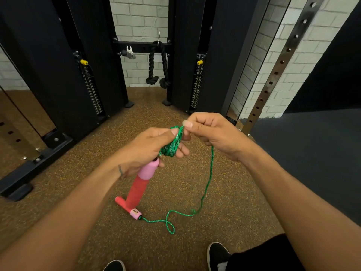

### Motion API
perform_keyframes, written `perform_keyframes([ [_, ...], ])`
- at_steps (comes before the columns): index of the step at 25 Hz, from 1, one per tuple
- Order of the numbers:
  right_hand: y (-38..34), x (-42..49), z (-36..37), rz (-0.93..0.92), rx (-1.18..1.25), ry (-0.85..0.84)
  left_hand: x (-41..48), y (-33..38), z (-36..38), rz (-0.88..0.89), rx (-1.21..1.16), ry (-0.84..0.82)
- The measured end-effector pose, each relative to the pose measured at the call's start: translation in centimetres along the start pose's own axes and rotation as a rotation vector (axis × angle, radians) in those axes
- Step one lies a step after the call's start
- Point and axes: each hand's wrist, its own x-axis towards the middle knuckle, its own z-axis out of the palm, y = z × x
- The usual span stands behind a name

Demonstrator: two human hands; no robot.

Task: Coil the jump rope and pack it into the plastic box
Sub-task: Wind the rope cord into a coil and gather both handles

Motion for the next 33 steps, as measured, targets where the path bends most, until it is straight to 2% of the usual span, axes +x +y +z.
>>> perform_keyframes([
  [3,0.9,0.2,-0.1,-0.012,-0.048,0.097,-0.3,0.2,0.1,0.012,-0.044,-0.145],
  [5,1.2,0.4,-0.2,-0.005,-0.053,0.153,-0.4,0.0,0.2,0.049,0.028,-0.258],
  [7,1.5,0.5,-0.7,0.023,-0.036,0.202,-0.4,-0.4,0.2,0.076,0.074,-0.296],
  [13,3.8,0.8,-1.4,0.164,-0.046,0.141,-0.1,-0.5,0.6,0.040,-0.133,-0.227],
  [20,4.9,1.2,-0.1,0.244,0.071,-0.051,0.3,-0.6,0.5,0.138,-0.407,-0.224],
  [24,4.9,0.7,0.9,0.333,0.093,-0.171,0.6,-0.5,0.8,0.141,-0.451,-0.176],
  [28,4.5,0.6,1.9,0.358,-0.055,-0.279,0.8,-0.3,0.8,0.151,-0.511,-0.070],
  [33,3.6,0.6,1.4,0.359,-0.025,-0.352,0.7,-0.2,0.8,0.074,-0.428,0.074],
])
